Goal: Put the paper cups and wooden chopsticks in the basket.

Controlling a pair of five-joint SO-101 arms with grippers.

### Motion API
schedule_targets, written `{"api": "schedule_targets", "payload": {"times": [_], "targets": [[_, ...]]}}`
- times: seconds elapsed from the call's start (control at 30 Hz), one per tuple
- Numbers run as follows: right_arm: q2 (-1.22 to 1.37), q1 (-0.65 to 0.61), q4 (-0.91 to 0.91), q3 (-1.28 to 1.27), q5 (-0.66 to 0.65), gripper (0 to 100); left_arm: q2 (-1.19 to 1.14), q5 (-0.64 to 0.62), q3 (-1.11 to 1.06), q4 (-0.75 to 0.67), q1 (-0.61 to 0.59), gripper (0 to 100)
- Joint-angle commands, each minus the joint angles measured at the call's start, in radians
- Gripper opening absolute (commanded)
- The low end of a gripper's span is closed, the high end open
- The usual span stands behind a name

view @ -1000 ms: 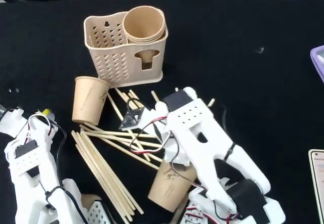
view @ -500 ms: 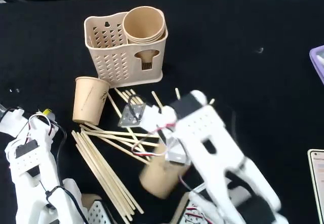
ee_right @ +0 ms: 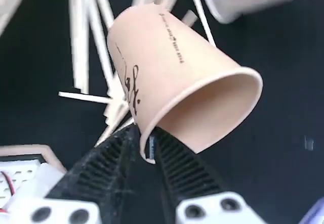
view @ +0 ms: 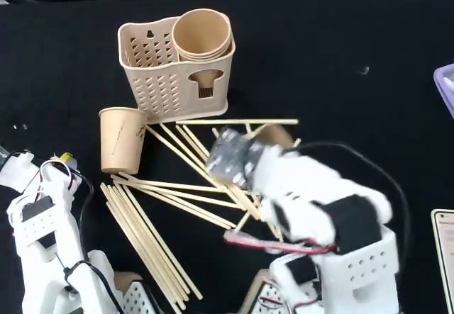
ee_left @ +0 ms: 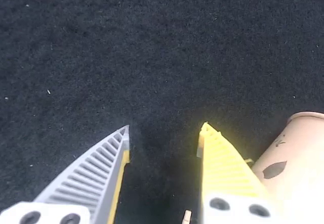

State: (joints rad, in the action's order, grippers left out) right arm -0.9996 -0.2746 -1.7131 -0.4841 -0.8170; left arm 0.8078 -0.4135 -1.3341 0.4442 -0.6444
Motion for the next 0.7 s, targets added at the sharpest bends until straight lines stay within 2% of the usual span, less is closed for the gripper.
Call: {"api": "schedule_targets", "payload": {"times": [0.0,0.13,0.3,0.47,0.67], "targets": [[0.048,0.242,0.057,0.041,-0.117,1.0,0.021,-0.005,0.028,-0.014,0.001,22],[0.226,0.506,0.068,0.050,-0.209,1.0,0.021,-0.005,0.028,-0.014,0.001,22],[0.483,0.689,0.046,0.173,-0.207,1.0,0.021,-0.005,0.028,-0.014,0.002,22],[0.645,0.703,-0.038,0.271,-0.207,1.1,0.021,-0.005,0.028,-0.014,0.002,22],[0.699,0.609,-0.037,0.203,-0.195,1.2,0.021,-0.005,0.028,-0.014,0.002,22]]}}
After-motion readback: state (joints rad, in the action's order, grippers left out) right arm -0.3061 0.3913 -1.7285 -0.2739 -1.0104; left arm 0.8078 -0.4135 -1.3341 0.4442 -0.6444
